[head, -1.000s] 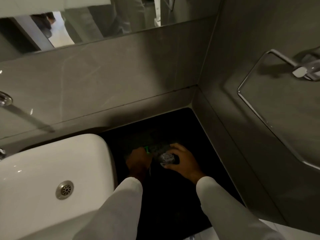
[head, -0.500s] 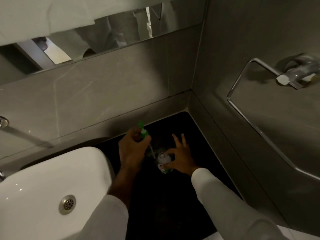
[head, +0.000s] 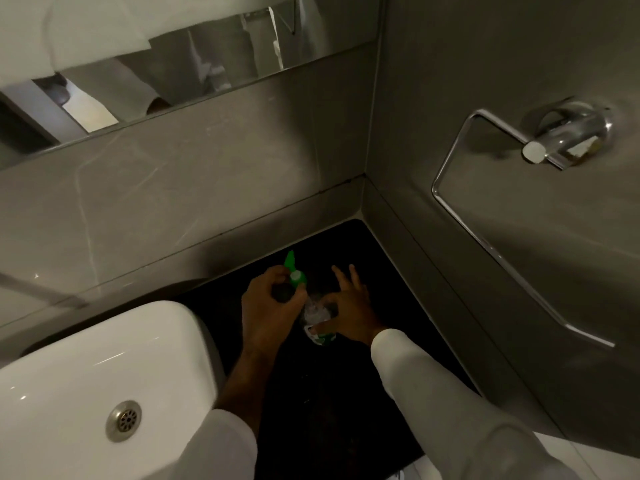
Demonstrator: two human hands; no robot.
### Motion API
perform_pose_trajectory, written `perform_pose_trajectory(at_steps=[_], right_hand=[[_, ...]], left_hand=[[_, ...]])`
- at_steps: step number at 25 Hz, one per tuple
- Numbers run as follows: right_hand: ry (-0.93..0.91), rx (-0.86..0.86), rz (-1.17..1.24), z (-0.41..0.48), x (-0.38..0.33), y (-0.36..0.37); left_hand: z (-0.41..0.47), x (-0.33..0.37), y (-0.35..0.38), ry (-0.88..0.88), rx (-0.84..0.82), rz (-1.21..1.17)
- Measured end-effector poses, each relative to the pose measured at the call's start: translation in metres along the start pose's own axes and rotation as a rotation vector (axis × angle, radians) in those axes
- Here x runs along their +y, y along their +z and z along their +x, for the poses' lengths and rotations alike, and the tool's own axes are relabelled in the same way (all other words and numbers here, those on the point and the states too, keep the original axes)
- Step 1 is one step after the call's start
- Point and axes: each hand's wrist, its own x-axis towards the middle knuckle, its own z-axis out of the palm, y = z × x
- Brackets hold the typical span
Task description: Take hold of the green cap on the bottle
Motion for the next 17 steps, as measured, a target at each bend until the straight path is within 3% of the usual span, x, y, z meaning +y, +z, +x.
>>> perform_pose_trajectory(at_steps=[6, 11, 17], right_hand=[[0.055, 0.023, 0.063, -0.003, 0.003, 0.000], [0.042, 0.035, 0.057, -0.002, 0.006, 0.005], [0.059, 0.071, 0.119, -0.005, 0.012, 0.008]], left_hand=[[-0.018, -0.031, 0.016, 0.035, -0.269, 0.071], [-0.018, -0.039, 0.026, 0.070, -0.249, 0.053], [-0.024, -0.042, 0.024, -0.053, -0.256, -0.062]])
